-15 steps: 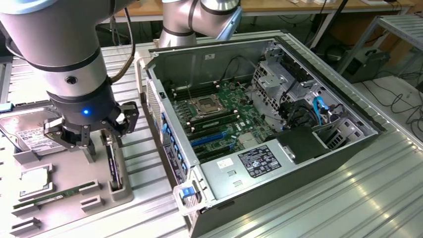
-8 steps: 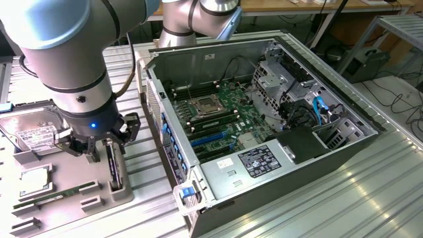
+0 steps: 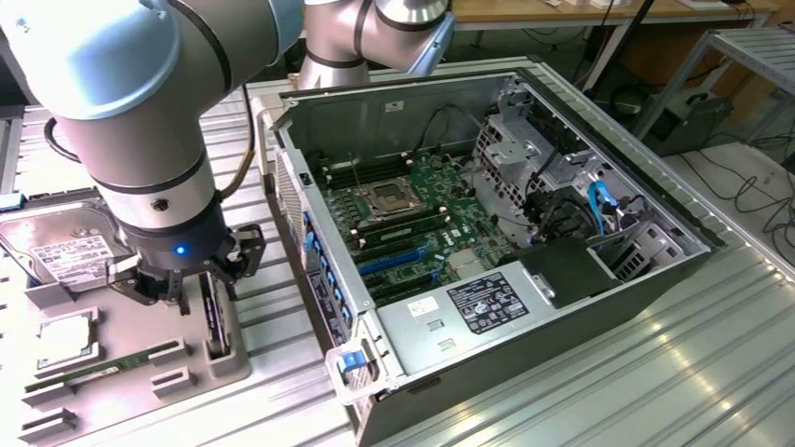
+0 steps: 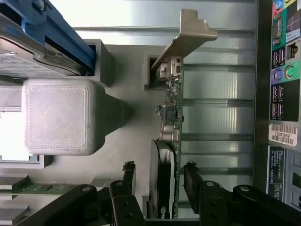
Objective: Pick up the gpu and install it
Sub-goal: 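Pick up the gpu and move the gpu toward the slot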
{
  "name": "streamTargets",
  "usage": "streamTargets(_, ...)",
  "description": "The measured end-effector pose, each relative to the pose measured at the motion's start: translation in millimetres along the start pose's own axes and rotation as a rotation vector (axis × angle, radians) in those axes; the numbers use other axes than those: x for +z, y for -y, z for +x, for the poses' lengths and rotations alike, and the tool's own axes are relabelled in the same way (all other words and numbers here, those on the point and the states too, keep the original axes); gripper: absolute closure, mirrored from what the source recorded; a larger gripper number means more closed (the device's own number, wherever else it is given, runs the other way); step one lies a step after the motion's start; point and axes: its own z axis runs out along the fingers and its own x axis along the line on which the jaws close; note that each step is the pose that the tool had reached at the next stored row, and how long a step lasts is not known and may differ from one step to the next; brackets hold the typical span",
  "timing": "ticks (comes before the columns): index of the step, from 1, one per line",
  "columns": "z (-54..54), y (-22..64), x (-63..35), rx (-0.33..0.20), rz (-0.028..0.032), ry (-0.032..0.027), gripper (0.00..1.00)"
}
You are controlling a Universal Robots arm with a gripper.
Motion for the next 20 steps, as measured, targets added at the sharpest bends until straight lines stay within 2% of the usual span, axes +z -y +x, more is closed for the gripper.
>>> streamTargets(6,0.1,0.2,3.4,0.000,0.0002,-0.0003,0.47)
streamTargets(9,0.0,0.2,3.5,0.000,0.0000,-0.0001,0.66)
streamTargets(10,0.0,0.2,3.7,0.000,0.0000,-0.0001,0.66)
streamTargets(11,0.1,0.2,3.8,0.000,0.0000,-0.0002,0.72)
streamTargets(20,0.0,0.3,4.2,0.000,-0.0001,-0.0001,0.73)
